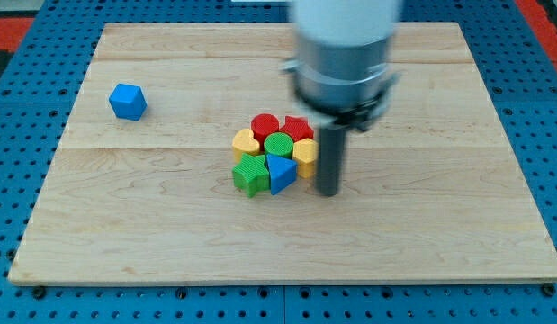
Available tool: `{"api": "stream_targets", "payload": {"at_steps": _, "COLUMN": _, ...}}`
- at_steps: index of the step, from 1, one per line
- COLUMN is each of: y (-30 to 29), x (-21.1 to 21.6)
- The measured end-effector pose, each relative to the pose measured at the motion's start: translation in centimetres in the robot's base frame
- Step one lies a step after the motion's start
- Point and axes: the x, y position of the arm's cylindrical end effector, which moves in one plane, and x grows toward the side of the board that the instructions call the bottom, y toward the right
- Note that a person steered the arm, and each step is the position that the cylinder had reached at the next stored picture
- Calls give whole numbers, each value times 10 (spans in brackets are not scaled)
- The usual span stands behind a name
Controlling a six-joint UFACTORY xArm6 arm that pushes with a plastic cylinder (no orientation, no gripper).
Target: Separate the group of blocks
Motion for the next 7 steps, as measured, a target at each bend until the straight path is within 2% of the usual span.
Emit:
{"api": "stream_targets", "payload": {"at_steps": 1, "y": -12, "x": -64}}
{"api": "stream_targets", "payload": {"at_steps": 2, "y": -92, "x": -85}}
{"api": "stream_targets", "payload": {"at_steps": 4, "y": -99, "x": -48}}
{"api": "stream_targets", "payload": {"at_steps": 5, "y": -109, "x": -41}}
{"api": "stream_targets", "payload": {"at_steps": 6, "y": -144, "x": -42}}
{"api": "stream_targets", "payload": {"at_steps": 7, "y": -161, "x": -52}}
